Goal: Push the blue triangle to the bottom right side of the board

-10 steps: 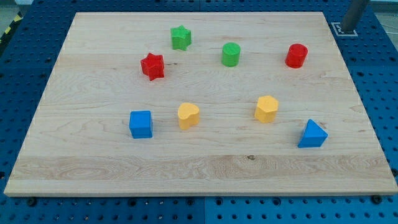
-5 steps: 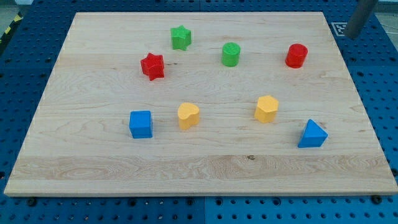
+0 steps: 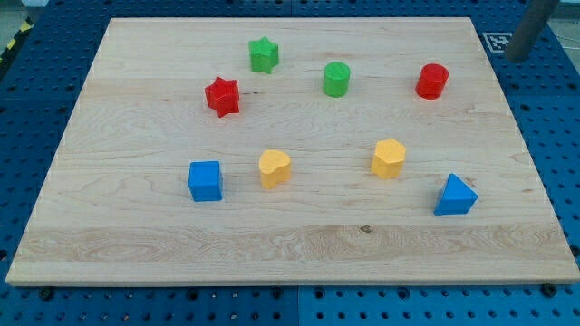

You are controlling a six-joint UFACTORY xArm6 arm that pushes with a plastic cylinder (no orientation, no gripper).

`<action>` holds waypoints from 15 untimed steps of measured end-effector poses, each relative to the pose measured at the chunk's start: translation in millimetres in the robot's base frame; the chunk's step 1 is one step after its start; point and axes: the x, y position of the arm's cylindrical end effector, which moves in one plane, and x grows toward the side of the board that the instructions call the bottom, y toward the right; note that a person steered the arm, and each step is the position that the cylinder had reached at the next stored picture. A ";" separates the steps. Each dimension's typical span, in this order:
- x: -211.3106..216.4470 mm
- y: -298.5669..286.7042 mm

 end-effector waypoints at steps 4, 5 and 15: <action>129.8 -56.4; 148.8 -87.2; 273.4 -135.6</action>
